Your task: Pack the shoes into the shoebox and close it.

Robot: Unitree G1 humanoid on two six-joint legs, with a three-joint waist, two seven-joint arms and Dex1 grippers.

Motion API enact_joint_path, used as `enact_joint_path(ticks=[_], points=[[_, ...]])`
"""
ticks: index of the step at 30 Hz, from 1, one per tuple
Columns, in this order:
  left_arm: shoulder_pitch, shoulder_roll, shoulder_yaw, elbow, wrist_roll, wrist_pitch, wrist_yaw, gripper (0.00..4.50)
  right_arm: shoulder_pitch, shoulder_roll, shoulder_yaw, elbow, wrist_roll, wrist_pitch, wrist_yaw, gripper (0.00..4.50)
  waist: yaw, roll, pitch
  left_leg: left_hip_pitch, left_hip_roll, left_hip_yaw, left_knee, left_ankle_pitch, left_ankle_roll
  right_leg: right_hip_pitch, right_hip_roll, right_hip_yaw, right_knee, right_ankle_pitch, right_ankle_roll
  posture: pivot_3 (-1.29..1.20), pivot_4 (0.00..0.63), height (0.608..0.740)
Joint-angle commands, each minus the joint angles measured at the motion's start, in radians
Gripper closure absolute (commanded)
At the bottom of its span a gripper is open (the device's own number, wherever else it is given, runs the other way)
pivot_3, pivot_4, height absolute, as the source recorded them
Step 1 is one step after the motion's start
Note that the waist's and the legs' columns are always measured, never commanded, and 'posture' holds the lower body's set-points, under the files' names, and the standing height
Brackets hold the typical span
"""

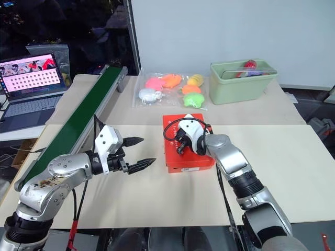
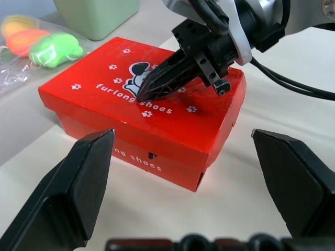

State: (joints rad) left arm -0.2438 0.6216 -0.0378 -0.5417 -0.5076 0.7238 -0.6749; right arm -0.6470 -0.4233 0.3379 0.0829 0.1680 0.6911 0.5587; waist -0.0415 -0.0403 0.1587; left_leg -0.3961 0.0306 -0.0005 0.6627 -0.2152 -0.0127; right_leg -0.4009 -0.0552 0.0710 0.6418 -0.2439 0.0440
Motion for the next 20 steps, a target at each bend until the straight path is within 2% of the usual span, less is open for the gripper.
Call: enact_joint_path(ticks=[1, 3, 7, 12, 14, 20], points=[[-0.028, -0.005, 0.034, 0.007, 0.01, -0.022, 0.023, 0.0, 0.043, 0.04, -0.023, 0.051, -0.007, 0.049, -0.022, 4.46, -0.002, -0.001, -0.001, 0.0, 0.0, 0.0, 0.0, 0.0, 0.0, 0.0, 0.0, 0.0, 0.0, 0.0, 0.0, 0.0, 0.15, 0.729], [-0.029, -0.008, 0.044, 0.02, 0.02, -0.029, 0.04, 0.0, 0.046, 0.068, -0.082, 0.012, 0.023, 0.058, -0.035, 4.46, -0.005, -0.001, -0.001, 0.0, 0.0, 0.0, 0.0, 0.0, 0.0, -0.001, 0.0, 0.0, 0.0, 0.0, -0.001, 0.0, 0.15, 0.729], [-0.018, -0.071, 0.106, 0.066, 0.053, -0.051, 0.153, 0.0, 0.048, 0.145, -0.356, -0.134, 0.195, 0.125, -0.1, 4.46, -0.002, 0.0, -0.001, -0.002, 0.001, 0.0, -0.001, 0.0, 0.0, -0.003, 0.0, 0.001, 0.001, 0.002, -0.004, 0.0, 0.15, 0.729], [0.014, -0.139, 0.15, 0.083, 0.115, -0.096, 0.272, 0.0, 0.074, 0.142, -0.54, -0.243, 0.301, 0.202, -0.161, 4.46, 0.003, 0.0, -0.001, -0.016, -0.001, 0.0, -0.001, 0.0, 0.0, -0.017, -0.002, 0.001, 0.002, 0.005, -0.007, 0.0, 0.15, 0.729], [0.023, -0.159, 0.166, 0.088, 0.127, -0.114, 0.298, 0.0, 0.093, 0.121, -0.57, -0.265, 0.306, 0.218, -0.177, 4.46, 0.005, 0.0, -0.001, -0.021, -0.001, 0.0, -0.001, 0.0, 0.0, -0.022, -0.002, 0.001, 0.003, 0.005, -0.007, 0.0, 0.15, 0.729], [0.013, -0.182, 0.198, 0.123, 0.146, -0.136, 0.332, 0.0, 0.139, 0.058, -0.589, -0.244, 0.283, 0.2, -0.188, 4.46, 0.003, 0.0, -0.001, -0.02, -0.001, 0.0, -0.001, 0.0, 0.0, -0.021, -0.001, 0.001, 0.004, 0.005, -0.007, 0.0, 0.15, 0.729]])
